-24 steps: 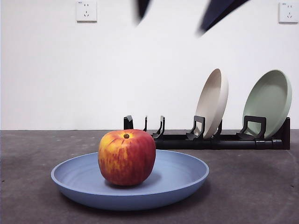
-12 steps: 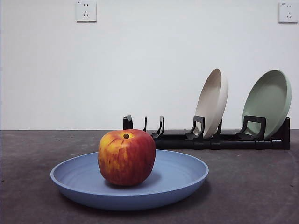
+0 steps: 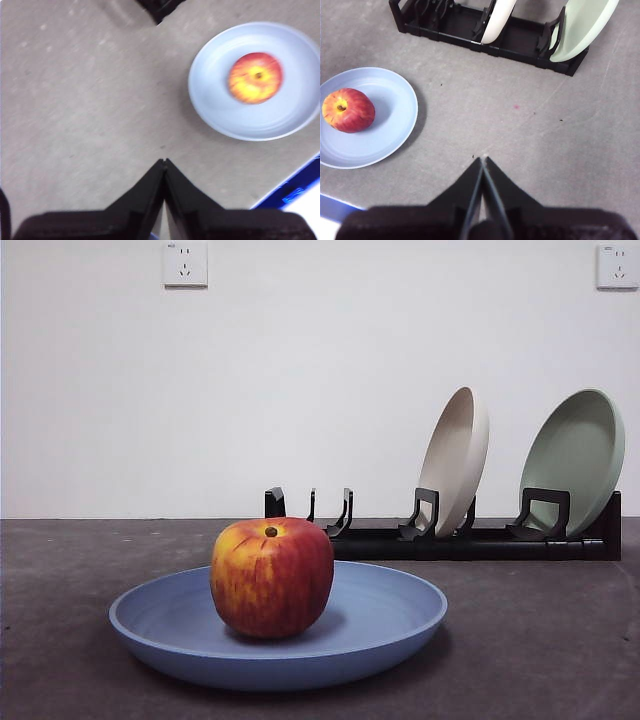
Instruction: Take the blue plate from the plate rack,put the plate on the table,take the apple from the table,put the apple in the plate
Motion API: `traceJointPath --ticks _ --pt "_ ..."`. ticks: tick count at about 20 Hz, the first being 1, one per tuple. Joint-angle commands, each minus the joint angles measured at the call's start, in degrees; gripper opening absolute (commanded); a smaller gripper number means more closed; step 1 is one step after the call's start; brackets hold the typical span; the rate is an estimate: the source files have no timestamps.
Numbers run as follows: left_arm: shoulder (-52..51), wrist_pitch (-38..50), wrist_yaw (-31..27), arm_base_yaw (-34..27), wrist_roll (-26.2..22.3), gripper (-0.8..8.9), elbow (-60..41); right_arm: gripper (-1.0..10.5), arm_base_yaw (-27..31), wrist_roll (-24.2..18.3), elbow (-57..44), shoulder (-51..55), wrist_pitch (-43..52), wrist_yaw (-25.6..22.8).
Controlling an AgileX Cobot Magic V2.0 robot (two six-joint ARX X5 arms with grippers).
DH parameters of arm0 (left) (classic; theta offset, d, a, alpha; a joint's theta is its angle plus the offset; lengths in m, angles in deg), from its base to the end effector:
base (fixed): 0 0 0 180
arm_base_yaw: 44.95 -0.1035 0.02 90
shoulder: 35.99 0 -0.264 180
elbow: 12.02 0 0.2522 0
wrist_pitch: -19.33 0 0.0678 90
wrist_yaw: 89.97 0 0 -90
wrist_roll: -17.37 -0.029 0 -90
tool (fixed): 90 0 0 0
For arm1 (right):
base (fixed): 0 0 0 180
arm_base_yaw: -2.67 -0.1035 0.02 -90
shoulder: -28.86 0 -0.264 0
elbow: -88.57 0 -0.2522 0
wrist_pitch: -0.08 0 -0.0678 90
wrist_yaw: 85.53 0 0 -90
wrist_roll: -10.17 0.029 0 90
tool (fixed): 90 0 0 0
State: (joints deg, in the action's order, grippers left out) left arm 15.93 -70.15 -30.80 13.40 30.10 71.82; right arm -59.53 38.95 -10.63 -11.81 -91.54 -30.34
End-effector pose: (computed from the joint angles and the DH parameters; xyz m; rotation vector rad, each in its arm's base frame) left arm 0.0761 -0.0952 0.3664 0.5027 0.7574 -0.3521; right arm 0.0471 0.0539 0.3664 -0.2001 0.6798 0.2767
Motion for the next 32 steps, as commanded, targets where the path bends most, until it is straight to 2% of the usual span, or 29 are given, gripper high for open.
traceJointPath --ticks 1,2,3,4,6,7,8,10,12,16,18,20,24,27,32 --pt "-0.8 2.4 -0.3 -6.3 -6.3 -0.03 -0.3 0.0 -0.1 0.6 -0.1 0.0 -1.2 -0.4" --pt "-1.9 6.8 0.5 -10.5 -9.3 -0.03 -1.5 0.0 -0.1 0.6 -0.1 0.0 -1.2 -0.4" --pt "-3.5 12.9 4.0 -15.2 -13.9 -0.03 -3.4 0.0 -0.1 0.6 -0.1 0.0 -1.2 -0.4" --pt "-5.7 20.4 10.6 -20.1 -19.5 -0.03 -6.4 0.0 -0.1 0.6 -0.1 0.0 -1.2 -0.4" --pt "-11.7 35.8 28.2 -30.2 -29.0 -0.03 -15.0 0.0 -0.1 0.6 -0.1 0.0 -1.2 -0.7" --pt "-15.0 42.9 34.7 -35.1 -31.0 -0.03 -20.0 0.0 -0.1 0.6 -0.1 0.0 -1.2 -0.8" --pt "-18.4 49.0 38.7 -39.8 -31.1 -0.03 -25.2 0.0 -0.1 0.6 -0.1 0.0 -1.2 -0.8" --pt "-25.6 60.0 43.8 -48.5 -29.4 -0.03 -36.0 0.0 -0.1 0.6 -0.1 0.0 -1.2 -0.8" --pt "-31.1 66.4 44.3 -53.2 -26.4 -0.03 -44.2 0.0 -0.1 0.6 -0.1 0.0 -1.2 -0.8" --pt "-38.7 74.4 40.7 -57.1 -19.6 -0.03 -57.5 0.0 -0.1 0.6 -0.1 0.0 -1.2 -0.8" --pt "-41.2 75.6 37.7 -57.8 -14.5 -0.03 -62.2 0.0 -0.1 0.6 -0.1 0.0 -1.2 -0.8" --pt "-43.4 75.5 36.7 -58.1 -11.6 -0.03 -65.3 0.0 -0.1 0.6 -0.1 0.0 -1.2 -0.8" --pt "-48.0 74.5 36.7 -58.1 -10.1 -0.03 -69.7 0.0 -0.1 0.6 -0.1 0.0 -1.2 -0.8" --pt "-51.6 66.4 36.8 -58.2 -9.7 -0.03 -69.6 0.0 -0.1 0.6 -0.1 0.0 -1.2 -0.8" --pt "-51.2 67.6 37.1 -58.2 -9.7 -0.03 -69.6 0.0 -0.1 0.6 -0.1 0.0 -1.2 -0.8"
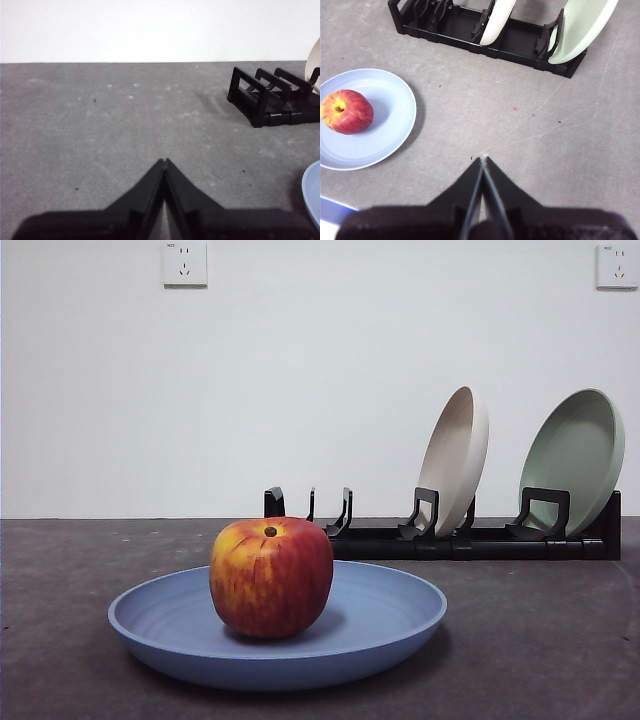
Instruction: Take the blue plate from the plate rack,put the plate on the table,take the apple from the table,put the apple in the plate
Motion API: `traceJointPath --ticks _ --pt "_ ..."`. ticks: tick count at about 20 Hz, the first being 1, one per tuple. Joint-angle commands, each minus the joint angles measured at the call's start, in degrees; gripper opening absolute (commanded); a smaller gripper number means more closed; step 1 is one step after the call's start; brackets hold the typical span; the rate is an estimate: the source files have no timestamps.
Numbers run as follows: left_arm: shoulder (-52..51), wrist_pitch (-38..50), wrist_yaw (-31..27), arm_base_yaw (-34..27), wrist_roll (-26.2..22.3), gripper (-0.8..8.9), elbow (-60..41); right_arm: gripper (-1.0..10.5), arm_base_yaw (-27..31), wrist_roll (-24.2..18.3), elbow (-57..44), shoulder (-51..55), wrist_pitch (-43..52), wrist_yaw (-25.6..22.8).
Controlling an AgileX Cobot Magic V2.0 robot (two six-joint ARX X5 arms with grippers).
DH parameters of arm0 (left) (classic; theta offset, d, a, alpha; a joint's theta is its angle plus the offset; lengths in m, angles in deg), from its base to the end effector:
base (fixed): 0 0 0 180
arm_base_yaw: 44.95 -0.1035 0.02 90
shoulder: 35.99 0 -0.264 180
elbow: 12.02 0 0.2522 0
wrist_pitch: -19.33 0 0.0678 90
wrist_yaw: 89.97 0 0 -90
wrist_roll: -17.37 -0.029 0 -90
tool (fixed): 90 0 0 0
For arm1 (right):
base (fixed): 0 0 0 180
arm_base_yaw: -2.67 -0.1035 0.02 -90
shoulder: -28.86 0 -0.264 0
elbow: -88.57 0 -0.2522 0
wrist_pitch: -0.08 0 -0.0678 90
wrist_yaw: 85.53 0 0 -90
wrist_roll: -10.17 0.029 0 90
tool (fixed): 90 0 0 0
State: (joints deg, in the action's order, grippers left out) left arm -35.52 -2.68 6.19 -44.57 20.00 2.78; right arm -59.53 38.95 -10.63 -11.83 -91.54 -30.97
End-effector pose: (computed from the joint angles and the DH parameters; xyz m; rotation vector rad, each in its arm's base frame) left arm 0.0961 -0.0037 0.1552 -0.0525 0.1365 -0.1109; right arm 0.0473 0.0537 0.3665 -0.2028 0.6736 0.2678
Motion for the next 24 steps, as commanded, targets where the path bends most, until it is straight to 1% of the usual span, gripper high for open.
traceJointPath --ticks 1,8,9,10,11,12,13,14,15,16,17,18,19,20,22,24 --pt "0.5 0.2 0.2 -0.2 0.3 -0.03 -0.6 0.0 -0.1 0.6 -0.1 0.0 -1.2 -0.2" --pt "2.7 0.2 0.2 -0.2 0.4 -0.03 -0.6 0.0 -0.1 0.6 -0.1 0.0 -1.2 -0.2" --pt "3.1 0.2 0.2 -0.2 0.3 -0.03 -0.6 0.0 0.7 -2.5 -0.2 0.3 -1.2 -2.0" --pt "3.5 0.2 0.2 -0.2 0.3 -0.03 -0.6 0.0 2.9 -6.3 -0.2 1.2 -1.2 -4.1" --pt "3.7 0.2 0.2 -0.2 0.4 -0.03 -0.6 0.0 6.6 -7.4 -0.6 1.6 -0.3 -6.2" --pt "3.9 0.1 0.2 -0.2 0.4 -0.03 -0.6 0.0 11.6 -8.4 -1.5 2.2 2.8 -6.6" --pt "4.0 0.2 0.0 -0.2 0.3 -0.03 -0.6 0.0 17.5 -10.2 -3.1 3.1 7.7 -5.3" --pt "4.0 0.2 0.1 -0.2 0.4 -0.03 -0.6 0.0 23.6 -13.6 -5.5 4.6 14.2 -1.5" --pt "4.0 0.2 0.1 -0.2 0.3 -0.03 -0.6 0.0 29.7 -18.5 -8.8 6.7 21.9 5.1" --pt "4.0 0.2 0.1 -0.2 0.4 -0.03 -0.6 0.0 34.9 -23.3 -12.5 9.0 29.6 12.6" --pt "4.0 0.2 0.0 -0.2 0.3 -0.03 -0.6 0.0 40.8 -28.2 -17.7 12.2 39.1 22.5" --pt "4.0 0.2 0.0 -0.2 0.4 -0.03 -0.6 0.0 45.0 -30.9 -22.3 14.9 46.1 30.1" --pt "4.0 0.2 0.1 -0.2 0.3 -0.03 -0.6 0.0 49.5 -32.8 -27.8 18.1 53.1 37.2" --pt "4.0 0.2 0.0 -0.2 0.4 -0.03 -0.6 0.0 52.7 -33.5 -32.0 20.5 57.5 39.8" --pt "4.0 0.2 0.1 -0.2 0.4 -0.03 -0.6 0.0 59.1 -34.1 -41.6 25.6 64.6 40.2" --pt "4.0 0.2 0.0 -0.2 0.4 -0.03 -0.6 0.0 61.8 -33.9 -46.6 27.9 67.6 40.2"
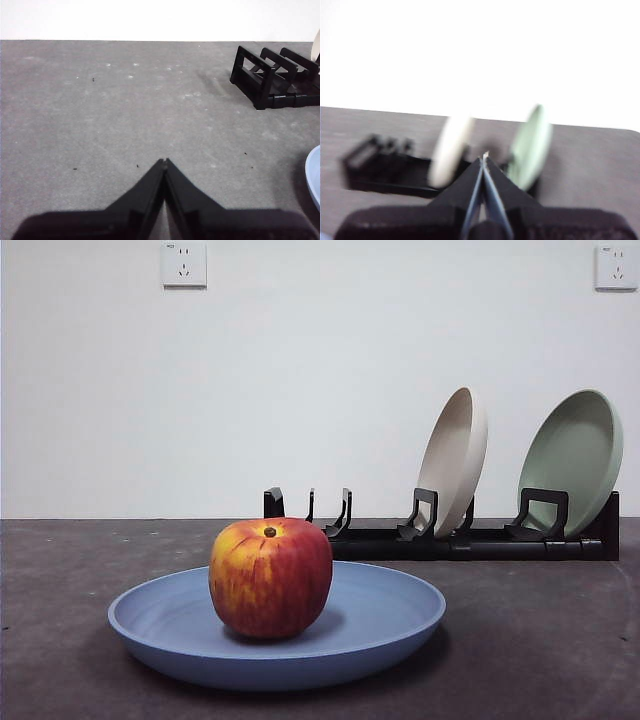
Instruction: Take the blue plate from the plate rack,put the plate on the table,take the apple from the table,put the apple in the plate
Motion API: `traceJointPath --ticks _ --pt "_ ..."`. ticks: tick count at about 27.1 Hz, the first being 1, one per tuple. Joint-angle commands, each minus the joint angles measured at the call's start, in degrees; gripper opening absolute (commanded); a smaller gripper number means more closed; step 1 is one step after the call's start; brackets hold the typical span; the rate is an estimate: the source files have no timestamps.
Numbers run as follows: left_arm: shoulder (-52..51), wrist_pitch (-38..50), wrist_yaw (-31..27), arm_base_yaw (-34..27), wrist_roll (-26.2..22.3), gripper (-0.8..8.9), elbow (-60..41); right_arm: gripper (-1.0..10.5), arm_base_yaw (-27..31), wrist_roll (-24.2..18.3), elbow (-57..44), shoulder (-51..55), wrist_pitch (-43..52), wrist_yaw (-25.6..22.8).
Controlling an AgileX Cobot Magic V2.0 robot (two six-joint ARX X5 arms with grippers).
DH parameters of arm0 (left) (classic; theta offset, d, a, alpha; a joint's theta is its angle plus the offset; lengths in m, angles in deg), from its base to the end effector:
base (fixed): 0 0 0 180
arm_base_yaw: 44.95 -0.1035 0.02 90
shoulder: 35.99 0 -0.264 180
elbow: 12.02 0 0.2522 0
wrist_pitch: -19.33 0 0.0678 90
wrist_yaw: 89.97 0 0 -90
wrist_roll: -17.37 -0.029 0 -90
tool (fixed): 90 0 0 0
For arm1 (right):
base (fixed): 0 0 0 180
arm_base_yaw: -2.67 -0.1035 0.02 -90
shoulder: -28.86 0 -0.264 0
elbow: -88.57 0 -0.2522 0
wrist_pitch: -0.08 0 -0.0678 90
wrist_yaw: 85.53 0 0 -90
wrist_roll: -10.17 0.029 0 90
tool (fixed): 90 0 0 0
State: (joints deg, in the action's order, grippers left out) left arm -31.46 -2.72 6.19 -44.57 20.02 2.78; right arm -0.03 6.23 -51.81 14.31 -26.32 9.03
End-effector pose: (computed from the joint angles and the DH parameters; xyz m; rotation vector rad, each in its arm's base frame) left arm 0.0996 -0.0038 0.1496 -0.0564 0.2081 -0.1090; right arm 0.0894 0.0065 0.2744 -0.0683 0.0189 0.1275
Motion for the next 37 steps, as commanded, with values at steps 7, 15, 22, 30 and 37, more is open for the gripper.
traceJointPath --ticks 7,15,22,30,37 --pt "0.0 0.2 0.0 -0.2 0.3 -0.03 -0.6 0.0 5.0 -1.3 -16.5 8.2 4.1 -0.5" --pt "0.0 0.2 0.0 -0.2 0.3 -0.03 -0.6 0.0 4.9 -0.8 -22.0 14.1 6.4 -1.3" --pt "0.0 0.2 0.1 -0.2 0.3 -0.03 -0.6 0.0 4.9 -0.7 -22.9 14.1 5.4 -2.7" --pt "0.0 0.2 0.0 -0.2 0.3 -0.03 -0.6 0.0 3.2 0.0 -24.5 14.1 3.2 -2.6" --pt "0.0 0.2 0.0 -0.2 0.3 -0.03 -0.6 0.0 2.7 1.2 -25.1 14.1 1.9 -3.1"
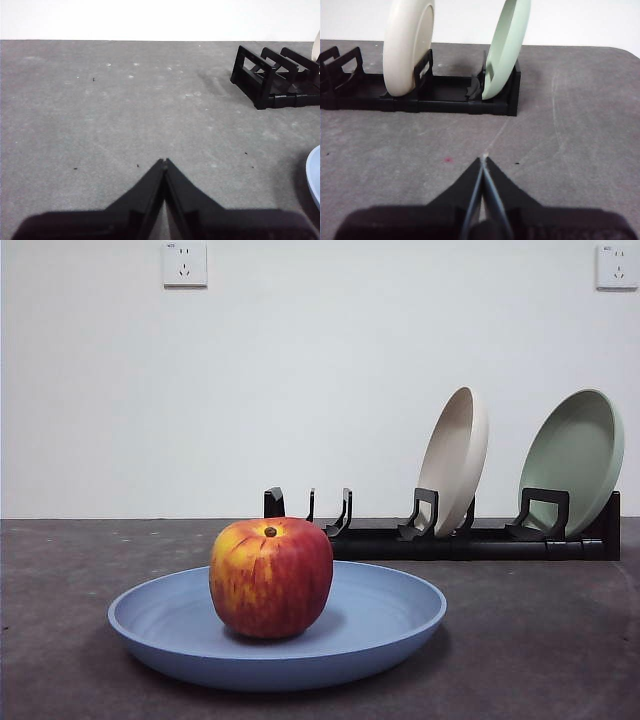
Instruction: Take the blue plate from the plate rack,put the plate on the table,take the apple from the table,put the apple in the plate
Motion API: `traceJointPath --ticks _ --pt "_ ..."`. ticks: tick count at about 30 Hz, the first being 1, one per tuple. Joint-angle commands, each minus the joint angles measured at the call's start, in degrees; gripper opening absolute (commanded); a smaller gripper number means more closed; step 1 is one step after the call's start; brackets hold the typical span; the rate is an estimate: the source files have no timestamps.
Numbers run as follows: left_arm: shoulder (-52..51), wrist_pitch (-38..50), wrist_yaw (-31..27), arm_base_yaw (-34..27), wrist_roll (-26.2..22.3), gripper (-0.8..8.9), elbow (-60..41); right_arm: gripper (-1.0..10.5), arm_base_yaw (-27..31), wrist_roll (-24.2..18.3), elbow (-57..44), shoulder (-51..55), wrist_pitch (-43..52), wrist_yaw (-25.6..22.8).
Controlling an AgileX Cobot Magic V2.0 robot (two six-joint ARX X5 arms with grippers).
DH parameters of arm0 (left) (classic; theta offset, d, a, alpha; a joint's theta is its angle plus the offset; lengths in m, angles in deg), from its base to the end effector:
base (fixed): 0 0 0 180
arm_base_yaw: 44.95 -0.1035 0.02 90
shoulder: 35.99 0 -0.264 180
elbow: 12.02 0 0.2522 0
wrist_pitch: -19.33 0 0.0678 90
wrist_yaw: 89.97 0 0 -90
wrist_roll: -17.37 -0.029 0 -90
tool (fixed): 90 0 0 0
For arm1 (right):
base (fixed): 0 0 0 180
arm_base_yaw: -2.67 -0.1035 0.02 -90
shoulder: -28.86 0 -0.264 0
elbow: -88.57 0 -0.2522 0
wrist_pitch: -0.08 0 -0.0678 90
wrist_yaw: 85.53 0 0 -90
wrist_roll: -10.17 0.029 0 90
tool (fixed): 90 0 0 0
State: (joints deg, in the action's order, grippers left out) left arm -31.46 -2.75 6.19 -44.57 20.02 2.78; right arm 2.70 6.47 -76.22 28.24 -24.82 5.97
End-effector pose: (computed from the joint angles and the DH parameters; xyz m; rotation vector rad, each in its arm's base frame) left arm 0.0995 -0.0038 0.1495 -0.0564 0.2086 -0.1090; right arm 0.0953 0.0007 0.1526 -0.0620 0.1790 0.0314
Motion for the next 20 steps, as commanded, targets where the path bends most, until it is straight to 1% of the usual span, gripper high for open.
traceJointPath --ticks 1,20 --pt "0.0 0.2 0.0 -0.2 0.3 -0.03 -0.6 0.0 0.0 1.0 -0.7 0.2 0.5 0.0" --pt "0.0 0.2 0.0 -0.2 0.3 -0.03 -0.6 0.0 0.0 1.0 -0.7 0.0 0.5 -0.5"
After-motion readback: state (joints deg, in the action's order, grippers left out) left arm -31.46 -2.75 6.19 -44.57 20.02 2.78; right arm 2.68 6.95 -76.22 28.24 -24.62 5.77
